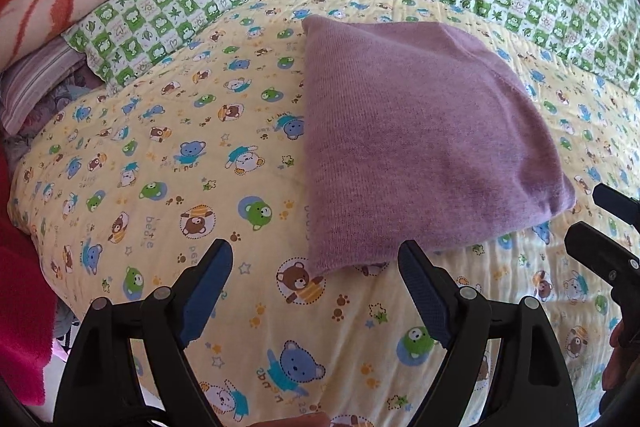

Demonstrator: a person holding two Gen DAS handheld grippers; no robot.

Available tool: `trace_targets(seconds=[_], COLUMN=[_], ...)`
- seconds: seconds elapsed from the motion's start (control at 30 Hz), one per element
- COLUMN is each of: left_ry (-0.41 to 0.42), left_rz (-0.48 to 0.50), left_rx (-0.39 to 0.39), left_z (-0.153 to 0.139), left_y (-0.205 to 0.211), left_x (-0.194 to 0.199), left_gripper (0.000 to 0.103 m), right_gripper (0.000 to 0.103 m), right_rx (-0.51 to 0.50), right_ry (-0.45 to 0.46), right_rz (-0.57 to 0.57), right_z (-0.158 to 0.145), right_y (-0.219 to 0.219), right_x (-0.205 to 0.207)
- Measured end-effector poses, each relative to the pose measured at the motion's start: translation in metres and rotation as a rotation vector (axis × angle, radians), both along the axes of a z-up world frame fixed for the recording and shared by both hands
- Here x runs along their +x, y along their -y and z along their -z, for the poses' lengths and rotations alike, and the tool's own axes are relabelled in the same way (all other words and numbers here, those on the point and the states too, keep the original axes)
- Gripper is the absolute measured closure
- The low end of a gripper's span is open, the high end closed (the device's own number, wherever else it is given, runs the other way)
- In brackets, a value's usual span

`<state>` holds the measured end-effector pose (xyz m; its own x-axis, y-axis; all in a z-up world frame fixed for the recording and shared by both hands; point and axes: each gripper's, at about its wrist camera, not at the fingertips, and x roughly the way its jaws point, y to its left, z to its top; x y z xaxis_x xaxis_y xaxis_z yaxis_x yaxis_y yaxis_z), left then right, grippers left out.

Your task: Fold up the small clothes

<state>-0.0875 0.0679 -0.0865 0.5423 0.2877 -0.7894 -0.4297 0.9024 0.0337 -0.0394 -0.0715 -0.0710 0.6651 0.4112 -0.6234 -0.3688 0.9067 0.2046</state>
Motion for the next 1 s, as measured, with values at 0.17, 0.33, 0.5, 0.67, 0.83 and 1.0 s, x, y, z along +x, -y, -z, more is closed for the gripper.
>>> trace_targets(seconds=[0.17, 0.33, 0.5, 0.67, 0.83, 1.0], left_ry=[0.002, 0.005, 0.016, 0.023, 0.022, 0.021], left_rz=[-0.009, -0.01, -0.008, -0.014, -0.019, -0.018], left_rx=[0.001, 0.006, 0.019, 0.031, 0.042, 0.045], left_z=[0.003, 0.004, 0.0, -0.003, -0.004, -0.005], left_y=[0.0, -0.001, 0.0, 0.005, 0.008, 0.008], left_x=[0.004, 0.007, 0.005, 0.002, 0.001, 0.002], left_gripper=[0.017, 0.017, 0.016, 0.015, 0.014, 0.014], right_gripper=[0.001, 0.001, 0.001, 0.001, 0.001, 0.001], right_rx=[-0.01, -0.021, -0.033, -0.035, -0.039, -0.039], right_ry=[-0.003, -0.001, 0.006, 0.008, 0.009, 0.007], right_rz=[0.017, 0.021, 0.013, 0.012, 0.015, 0.015], right_z=[0.007, 0.011, 0.012, 0.012, 0.013, 0.014], right_y=[-0.006, -0.012, -0.016, -0.017, -0.017, -0.016], right_x=[0.003, 0.005, 0.006, 0.006, 0.007, 0.009])
